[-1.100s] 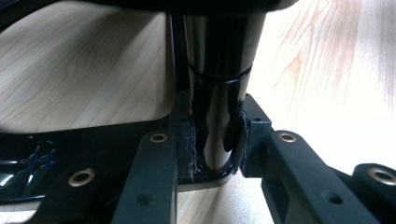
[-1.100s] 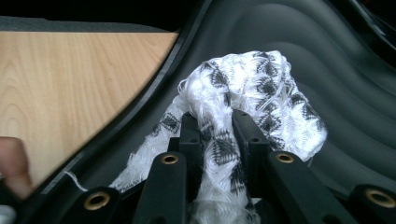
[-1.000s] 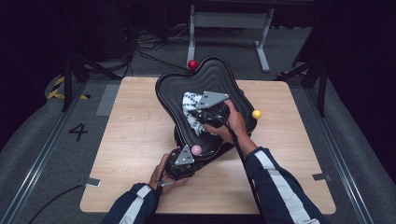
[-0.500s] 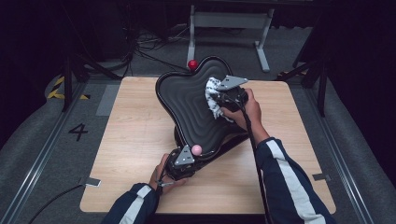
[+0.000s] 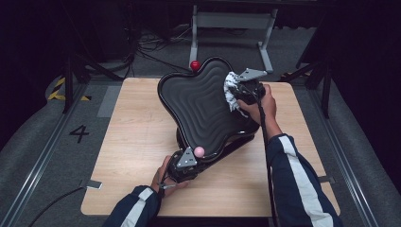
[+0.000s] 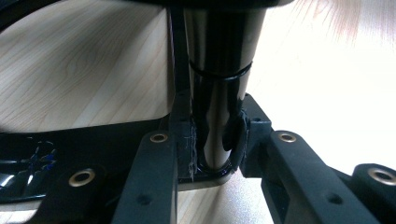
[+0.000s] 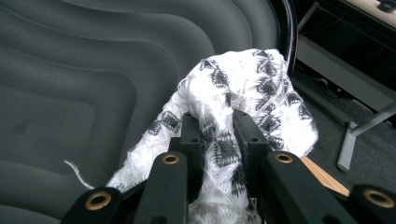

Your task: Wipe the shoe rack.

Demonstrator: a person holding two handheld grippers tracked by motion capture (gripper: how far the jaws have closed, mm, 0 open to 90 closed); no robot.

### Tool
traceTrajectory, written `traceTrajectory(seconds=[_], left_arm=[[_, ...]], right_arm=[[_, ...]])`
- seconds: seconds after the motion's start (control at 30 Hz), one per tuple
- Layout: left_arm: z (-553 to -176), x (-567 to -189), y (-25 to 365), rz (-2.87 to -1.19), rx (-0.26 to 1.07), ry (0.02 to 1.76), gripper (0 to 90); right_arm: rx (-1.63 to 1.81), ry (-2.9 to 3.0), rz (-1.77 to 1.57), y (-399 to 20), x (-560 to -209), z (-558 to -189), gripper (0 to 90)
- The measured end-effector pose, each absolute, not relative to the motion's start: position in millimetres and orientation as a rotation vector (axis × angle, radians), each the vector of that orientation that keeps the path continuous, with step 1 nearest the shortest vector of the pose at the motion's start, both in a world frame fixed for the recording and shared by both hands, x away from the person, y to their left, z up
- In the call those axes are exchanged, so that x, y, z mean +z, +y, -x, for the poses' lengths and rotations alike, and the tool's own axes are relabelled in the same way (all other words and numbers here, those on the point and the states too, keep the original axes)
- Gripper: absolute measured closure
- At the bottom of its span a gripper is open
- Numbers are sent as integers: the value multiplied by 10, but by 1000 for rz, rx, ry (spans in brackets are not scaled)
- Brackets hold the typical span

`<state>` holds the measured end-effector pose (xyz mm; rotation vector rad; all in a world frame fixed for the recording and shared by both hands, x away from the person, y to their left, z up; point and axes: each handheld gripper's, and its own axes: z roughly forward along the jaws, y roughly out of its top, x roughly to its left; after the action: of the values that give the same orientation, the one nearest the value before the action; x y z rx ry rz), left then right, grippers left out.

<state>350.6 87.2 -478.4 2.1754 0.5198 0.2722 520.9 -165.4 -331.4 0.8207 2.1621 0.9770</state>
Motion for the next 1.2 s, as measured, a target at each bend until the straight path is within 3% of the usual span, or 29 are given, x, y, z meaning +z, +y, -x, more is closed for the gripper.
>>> traceTrajectory(seconds=[1.2], left_arm=[[-3504,-4787,867,-2176,265,519,729]], right_arm=[[1044,2306,-427,-698,-3217,-4696,766]])
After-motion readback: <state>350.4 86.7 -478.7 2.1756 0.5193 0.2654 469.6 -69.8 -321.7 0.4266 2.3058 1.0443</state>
